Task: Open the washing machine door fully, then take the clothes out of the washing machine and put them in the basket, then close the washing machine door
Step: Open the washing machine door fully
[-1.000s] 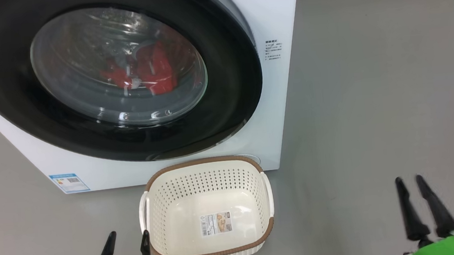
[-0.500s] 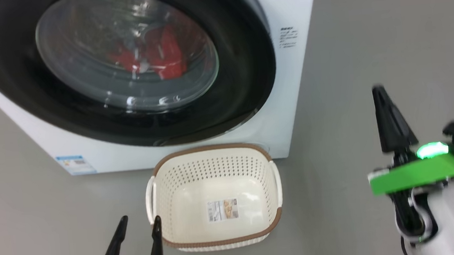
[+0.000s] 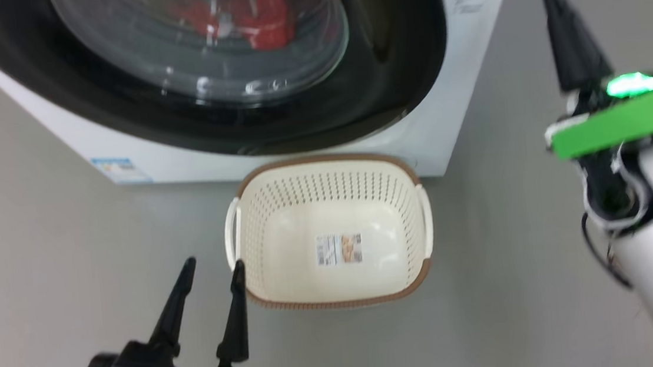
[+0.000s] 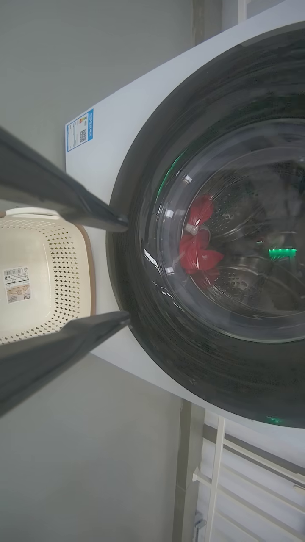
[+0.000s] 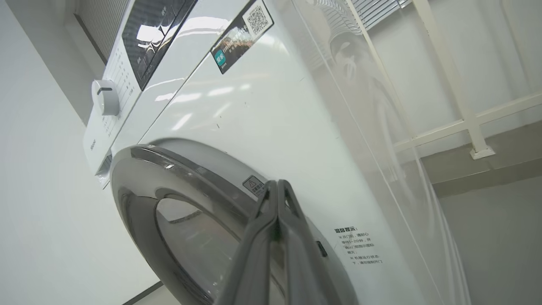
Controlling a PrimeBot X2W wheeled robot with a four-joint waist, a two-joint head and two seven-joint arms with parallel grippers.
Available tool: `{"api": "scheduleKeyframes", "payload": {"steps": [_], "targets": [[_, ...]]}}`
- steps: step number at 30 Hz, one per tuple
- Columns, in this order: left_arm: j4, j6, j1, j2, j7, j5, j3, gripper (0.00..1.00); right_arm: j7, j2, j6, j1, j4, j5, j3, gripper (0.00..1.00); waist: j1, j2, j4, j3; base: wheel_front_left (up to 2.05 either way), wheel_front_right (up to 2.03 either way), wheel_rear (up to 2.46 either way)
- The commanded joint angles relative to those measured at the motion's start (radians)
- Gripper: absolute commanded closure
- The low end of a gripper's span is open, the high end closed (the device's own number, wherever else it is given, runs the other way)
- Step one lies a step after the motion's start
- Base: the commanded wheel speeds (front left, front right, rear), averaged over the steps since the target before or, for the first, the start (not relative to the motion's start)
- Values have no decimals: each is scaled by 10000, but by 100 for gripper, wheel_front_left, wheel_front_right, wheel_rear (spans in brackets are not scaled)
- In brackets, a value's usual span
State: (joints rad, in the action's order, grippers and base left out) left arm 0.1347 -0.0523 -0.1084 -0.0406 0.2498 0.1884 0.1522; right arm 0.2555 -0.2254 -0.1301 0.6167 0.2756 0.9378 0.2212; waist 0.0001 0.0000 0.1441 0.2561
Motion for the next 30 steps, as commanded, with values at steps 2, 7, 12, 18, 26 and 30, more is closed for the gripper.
{"api": "scheduleKeyframes", "payload": {"steps": [2,7,12,18,26,30], "targets": [[-274,17,-414,-97,120,107,-229,0,-83,-262,-6,591,-178,623,515,100,0,0,469,762,0,0,0],[-262,38,-747,-97,120,260,-64,0,-870,-973,-6,1504,-261,2436,1333,100,0,0,700,1246,0,0,0],[-270,41,-1005,-97,120,368,66,0,-1666,-1578,-6,2167,-523,3898,1866,100,0,0,853,1666,0,0,0],[-257,42,-1216,-97,120,466,181,0,-2549,-2061,-6,2698,-551,5231,2058,100,0,0,984,2003,0,0,0],[-203,42,-1400,-97,120,578,293,0,-3878,-2266,-6,3116,-346,6457,2121,100,0,0,1082,2213,0,0,0],[-165,69,-1438,-97,120,619,367,0,-4211,-2238,-6,3178,-215,6734,2038,100,0,0,1114,2202,0,0,0]]}}
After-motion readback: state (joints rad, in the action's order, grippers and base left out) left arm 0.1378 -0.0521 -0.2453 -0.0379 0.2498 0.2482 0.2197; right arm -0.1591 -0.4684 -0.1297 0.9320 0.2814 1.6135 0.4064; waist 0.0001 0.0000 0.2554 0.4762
